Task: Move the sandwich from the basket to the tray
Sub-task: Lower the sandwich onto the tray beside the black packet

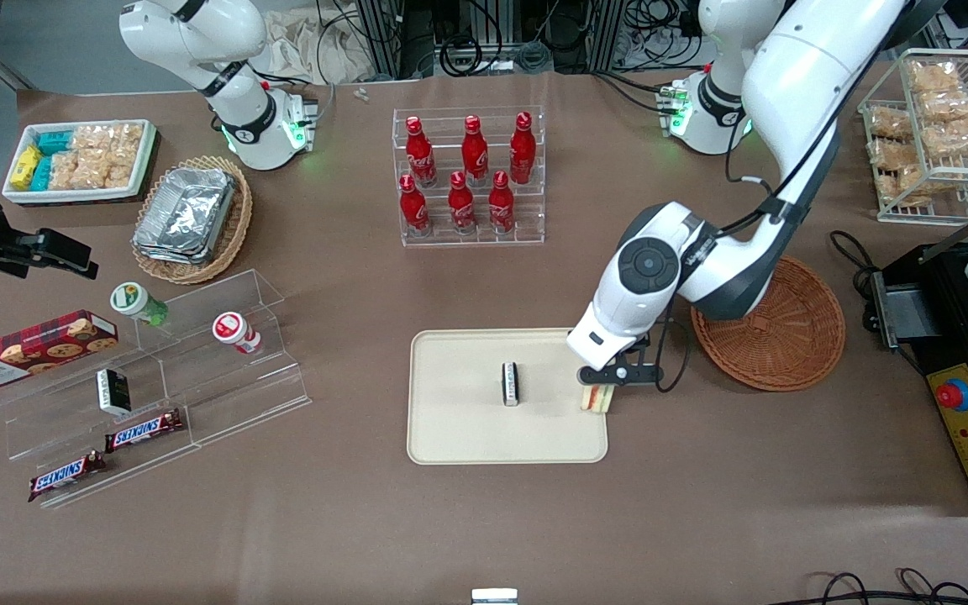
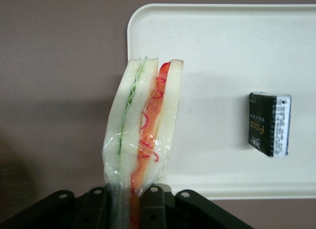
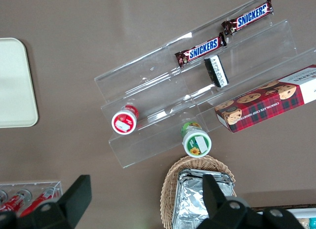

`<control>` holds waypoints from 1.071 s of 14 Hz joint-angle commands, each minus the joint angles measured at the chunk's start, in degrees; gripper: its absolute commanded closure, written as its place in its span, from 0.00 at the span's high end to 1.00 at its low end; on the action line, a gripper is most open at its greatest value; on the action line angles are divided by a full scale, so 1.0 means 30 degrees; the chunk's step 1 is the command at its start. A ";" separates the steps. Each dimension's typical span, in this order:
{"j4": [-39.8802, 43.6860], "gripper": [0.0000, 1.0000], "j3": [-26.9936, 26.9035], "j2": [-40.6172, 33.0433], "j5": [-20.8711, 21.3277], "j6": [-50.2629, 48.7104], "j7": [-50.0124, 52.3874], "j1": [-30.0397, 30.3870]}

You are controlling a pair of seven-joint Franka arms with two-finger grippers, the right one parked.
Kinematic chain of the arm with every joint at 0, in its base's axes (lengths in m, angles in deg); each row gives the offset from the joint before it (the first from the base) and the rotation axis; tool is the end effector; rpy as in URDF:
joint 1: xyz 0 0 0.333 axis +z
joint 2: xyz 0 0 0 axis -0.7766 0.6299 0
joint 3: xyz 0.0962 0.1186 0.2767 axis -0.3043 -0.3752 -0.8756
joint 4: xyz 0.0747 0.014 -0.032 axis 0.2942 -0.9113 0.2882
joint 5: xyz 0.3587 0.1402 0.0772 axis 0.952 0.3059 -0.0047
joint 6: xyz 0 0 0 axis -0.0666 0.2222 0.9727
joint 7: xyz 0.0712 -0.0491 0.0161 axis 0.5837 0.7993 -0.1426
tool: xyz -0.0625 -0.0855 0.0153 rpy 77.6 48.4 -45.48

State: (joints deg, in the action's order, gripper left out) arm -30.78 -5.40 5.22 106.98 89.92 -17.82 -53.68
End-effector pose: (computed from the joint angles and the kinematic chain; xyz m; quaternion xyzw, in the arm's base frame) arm 0.5864 -0.3312 0.2905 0.9999 0.0034 0.0058 0.0106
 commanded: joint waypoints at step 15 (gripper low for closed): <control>0.1720 1.00 0.0166 0.3633 0.2456 0.1534 0.1997 -0.0410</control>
State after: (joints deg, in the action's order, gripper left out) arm -27.20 -5.20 14.55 112.61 93.20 -14.10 -54.71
